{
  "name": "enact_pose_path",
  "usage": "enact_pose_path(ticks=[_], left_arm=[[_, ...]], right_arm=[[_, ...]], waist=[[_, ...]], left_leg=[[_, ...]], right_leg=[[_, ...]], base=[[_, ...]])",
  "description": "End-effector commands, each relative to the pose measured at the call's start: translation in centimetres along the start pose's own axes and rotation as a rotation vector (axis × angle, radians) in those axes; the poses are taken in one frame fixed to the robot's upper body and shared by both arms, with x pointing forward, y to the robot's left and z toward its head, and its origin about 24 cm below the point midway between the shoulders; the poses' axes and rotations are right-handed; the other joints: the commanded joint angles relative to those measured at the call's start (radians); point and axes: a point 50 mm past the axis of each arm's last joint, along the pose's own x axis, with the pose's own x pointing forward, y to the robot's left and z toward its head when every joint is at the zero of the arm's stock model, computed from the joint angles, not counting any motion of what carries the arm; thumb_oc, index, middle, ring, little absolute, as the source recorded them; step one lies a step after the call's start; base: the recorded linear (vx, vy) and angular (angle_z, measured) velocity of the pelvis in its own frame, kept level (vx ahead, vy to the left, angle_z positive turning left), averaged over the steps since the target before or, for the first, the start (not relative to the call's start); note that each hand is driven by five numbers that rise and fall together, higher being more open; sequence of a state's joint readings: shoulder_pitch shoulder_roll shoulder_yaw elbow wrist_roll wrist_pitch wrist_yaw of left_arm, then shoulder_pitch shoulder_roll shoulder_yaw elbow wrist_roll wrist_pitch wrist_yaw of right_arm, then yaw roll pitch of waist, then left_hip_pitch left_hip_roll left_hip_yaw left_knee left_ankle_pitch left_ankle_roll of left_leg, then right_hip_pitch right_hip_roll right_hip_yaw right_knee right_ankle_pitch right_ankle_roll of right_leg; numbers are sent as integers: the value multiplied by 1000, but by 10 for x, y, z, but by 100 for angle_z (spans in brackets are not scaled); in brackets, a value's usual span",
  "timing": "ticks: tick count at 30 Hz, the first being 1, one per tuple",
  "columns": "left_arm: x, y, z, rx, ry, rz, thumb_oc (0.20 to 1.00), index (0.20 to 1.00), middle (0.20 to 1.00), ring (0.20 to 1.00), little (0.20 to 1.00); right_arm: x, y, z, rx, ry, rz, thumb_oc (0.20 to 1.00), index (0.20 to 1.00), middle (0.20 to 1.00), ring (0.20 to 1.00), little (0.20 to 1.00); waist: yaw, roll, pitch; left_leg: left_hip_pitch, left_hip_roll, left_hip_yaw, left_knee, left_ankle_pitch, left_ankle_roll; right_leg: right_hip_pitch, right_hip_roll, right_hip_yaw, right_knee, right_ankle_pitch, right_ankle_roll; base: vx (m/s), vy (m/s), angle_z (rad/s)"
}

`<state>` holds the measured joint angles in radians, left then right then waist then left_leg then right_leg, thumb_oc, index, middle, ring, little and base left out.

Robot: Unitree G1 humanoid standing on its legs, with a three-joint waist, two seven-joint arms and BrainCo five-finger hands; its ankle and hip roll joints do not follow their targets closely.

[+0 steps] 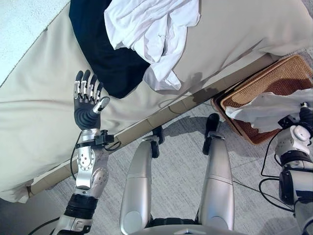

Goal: Pick up clothes into the bucket

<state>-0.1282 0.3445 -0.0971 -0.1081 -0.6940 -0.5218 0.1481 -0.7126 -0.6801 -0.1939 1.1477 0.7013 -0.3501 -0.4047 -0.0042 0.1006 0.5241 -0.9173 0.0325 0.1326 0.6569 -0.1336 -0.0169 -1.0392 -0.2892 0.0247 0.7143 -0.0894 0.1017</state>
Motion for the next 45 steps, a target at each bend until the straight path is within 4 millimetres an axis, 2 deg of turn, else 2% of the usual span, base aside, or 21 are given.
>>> enact_pose_path(ticks=[1,4,5,8,10,11,13,14,20,24,25,26,27,28,33,38,41,44,45], left_arm=[[-3,-6,20,-67,-119,-11,1000,1000,1000,1000,1000],[-3,-7,19,-73,-115,-16,1000,1000,1000,1000,1000],[-3,-8,19,-76,-115,-16,1000,1000,1000,1000,1000],[-3,-7,21,-77,-118,-14,1000,1000,1000,1000,1000],[-3,-6,21,-79,-117,-11,1000,1000,1000,1000,1000],[-4,-5,22,-75,-117,-9,1000,1000,1000,1000,1000],[-4,-4,22,-72,-118,-6,1000,1000,1000,1000,1000],[-4,-3,23,-65,-119,-2,1000,1000,1000,1000,1000],[-3,-2,25,-59,-126,2,1000,1000,1000,1000,1000],[-2,-1,26,-51,-130,10,1000,1000,1000,1000,1000],[-1,-2,27,-48,-135,8,1000,1000,1000,1000,1000],[-1,-3,27,-49,-137,7,1000,1000,1000,1000,1000],[-1,-2,27,-48,-138,10,1000,1000,1000,1000,1000],[-1,-2,27,-50,-137,12,1000,1000,1000,1000,1000],[0,-3,26,-59,-138,19,1000,1000,1000,1000,1000],[3,-5,23,-66,-135,16,1000,1000,1000,1000,1000],[6,-4,22,-57,-135,14,1000,1000,1000,1000,1000],[7,0,18,-61,-120,20,1000,1000,1000,1000,1000],[6,2,17,-58,-113,27,1000,1000,1000,1000,1000]], right_arm=[[10,-17,20,-40,-93,-58,200,200,200,200,200],[9,-12,14,-118,-64,-27,200,200,200,200,200],[7,-4,8,-177,-40,20,200,200,200,200,200],[5,0,5,-217,-28,45,200,200,200,200,200],[4,4,2,-321,-32,80,200,200,200,200,200],[3,7,0,-442,-49,126,200,200,200,200,200],[4,8,0,-502,-60,136,200,200,200,200,200],[3,10,-1,-591,-71,162,200,200,200,200,200],[4,2,-8,-690,-20,143,200,200,200,200,200],[5,-3,-11,-692,21,95,200,200,200,200,200],[5,-3,-11,-692,25,87,244,244,244,244,244],[5,-4,-12,-684,35,74,391,391,391,391,391],[5,-6,-12,-680,43,59,893,893,893,893,893],[6,-6,-10,-667,45,45,1000,1000,1000,1000,1000],[5,-9,-12,-591,66,-7,1000,1000,1000,1000,1000],[3,-13,-20,-471,121,-38,1000,1000,1000,1000,1000],[1,-12,-25,-481,142,2,1000,1000,1000,1000,1000],[1,-23,-30,-531,189,7,1000,1000,1000,1000,1000],[1,-26,-32,-542,199,6,1000,1000,1000,1000,1000]], waist=[[-4,43,-67],[0,46,-64],[4,48,-60],[5,48,-62],[8,49,-63],[9,47,-65],[9,45,-67],[11,43,-72],[18,38,-88],[21,38,-97],[21,38,-98],[20,38,-101],[21,38,-103],[22,38,-105],[22,38,-113],[20,26,-128],[19,14,-141],[22,-2,-164],[20,-9,-165]], left_leg=[[-65,-7,-1,95,-101,-7],[-82,-7,2,113,-104,-6],[-93,-5,3,123,-105,-4],[-101,-6,4,131,-106,-3],[-110,-8,5,142,-107,-3],[-117,-8,6,146,-105,-3],[-120,-8,6,144,-104,-3],[-122,-9,5,141,-101,-2],[-131,-13,3,141,-99,1],[-131,-12,3,136,-98,2],[-131,-12,3,135,-97,2],[-132,-12,4,134,-97,2],[-132,-12,4,134,-98,2],[-131,-11,5,132,-98,2],[-117,-6,4,114,-93,4],[-55,1,1,24,-69,1],[-5,7,-3,-52,-46,-5],[75,13,-14,-166,-5,-16],[79,10,-9,-190,32,-10]], right_leg=[[-29,-7,-4,50,-28,16],[-48,-7,2,69,-32,13],[-62,-8,5,85,-34,10],[-77,-7,10,98,-37,8],[-87,-10,14,107,-37,8],[-92,-10,15,109,-35,7],[-93,-11,14,108,-34,7],[-97,-12,13,106,-33,7],[-108,-10,8,114,-37,3],[-111,-10,9,111,-37,2],[-111,-10,9,109,-37,2],[-112,-11,9,109,-37,3],[-112,-11,9,110,-37,3],[-112,-11,9,109,-38,2],[-98,-12,2,92,-35,5],[-39,-11,-23,16,-15,15],[11,-7,-44,-55,11,24],[100,-3,-75,-176,56,35],[111,-5,-86,-210,94,27]], base=[[0,0,0],[0,0,0],[0,0,0],[0,0,0],[0,0,0],[0,0,0],[0,0,0],[0,0,0],[0,0,0],[0,0,0],[0,0,0],[0,0,0],[0,0,0],[0,0,0],[0,0,0],[-2,-5,-1],[-9,-34,-2],[-30,-75,2],[-79,-52,-1]])
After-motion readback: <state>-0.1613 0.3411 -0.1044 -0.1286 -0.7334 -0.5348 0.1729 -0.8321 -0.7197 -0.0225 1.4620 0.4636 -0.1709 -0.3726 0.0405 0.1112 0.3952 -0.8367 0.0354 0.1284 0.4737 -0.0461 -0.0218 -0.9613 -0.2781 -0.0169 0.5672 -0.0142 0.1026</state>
